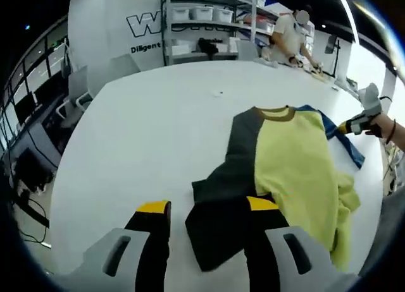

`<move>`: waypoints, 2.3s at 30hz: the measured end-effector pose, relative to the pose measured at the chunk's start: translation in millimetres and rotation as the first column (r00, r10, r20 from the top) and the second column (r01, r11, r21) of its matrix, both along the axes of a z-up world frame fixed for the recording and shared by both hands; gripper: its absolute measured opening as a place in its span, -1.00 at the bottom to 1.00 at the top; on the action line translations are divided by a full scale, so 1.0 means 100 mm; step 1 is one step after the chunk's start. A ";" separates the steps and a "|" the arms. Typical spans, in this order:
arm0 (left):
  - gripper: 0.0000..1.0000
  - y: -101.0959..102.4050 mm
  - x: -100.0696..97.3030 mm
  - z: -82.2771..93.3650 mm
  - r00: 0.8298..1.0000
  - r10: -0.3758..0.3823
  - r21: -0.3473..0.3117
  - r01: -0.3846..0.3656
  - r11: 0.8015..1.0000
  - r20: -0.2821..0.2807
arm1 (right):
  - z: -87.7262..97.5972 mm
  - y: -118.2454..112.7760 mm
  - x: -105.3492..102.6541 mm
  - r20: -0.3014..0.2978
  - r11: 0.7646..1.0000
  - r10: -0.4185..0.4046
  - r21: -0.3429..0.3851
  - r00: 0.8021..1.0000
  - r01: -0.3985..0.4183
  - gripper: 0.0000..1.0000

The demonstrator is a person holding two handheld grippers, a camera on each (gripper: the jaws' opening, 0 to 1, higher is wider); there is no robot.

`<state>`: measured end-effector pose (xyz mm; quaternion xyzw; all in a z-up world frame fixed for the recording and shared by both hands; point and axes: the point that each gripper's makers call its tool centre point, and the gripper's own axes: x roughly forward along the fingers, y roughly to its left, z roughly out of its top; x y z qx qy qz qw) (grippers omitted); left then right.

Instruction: Fold the garment on the visible template until the final outline fits inside the template.

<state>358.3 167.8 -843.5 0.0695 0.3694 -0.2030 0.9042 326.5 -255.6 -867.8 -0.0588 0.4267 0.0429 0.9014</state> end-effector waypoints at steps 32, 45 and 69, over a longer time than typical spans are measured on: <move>-0.94 0.48 0.22 -0.10 0.996 0.094 0.118 -0.093 0.989 0.002 | 0.00 -0.18 0.07 -0.037 0.997 0.072 -0.022 0.997 -0.072 -1.00; -0.94 0.68 0.34 -0.11 0.993 0.121 0.138 -0.120 0.983 0.006 | 0.00 -0.42 0.20 -0.078 0.979 0.176 -0.089 0.981 -0.183 -1.00; -0.76 0.72 0.35 -0.08 0.987 0.158 0.102 -0.155 0.983 -0.021 | 0.10 -0.45 0.35 -0.015 0.996 0.091 0.025 0.996 -0.091 -0.99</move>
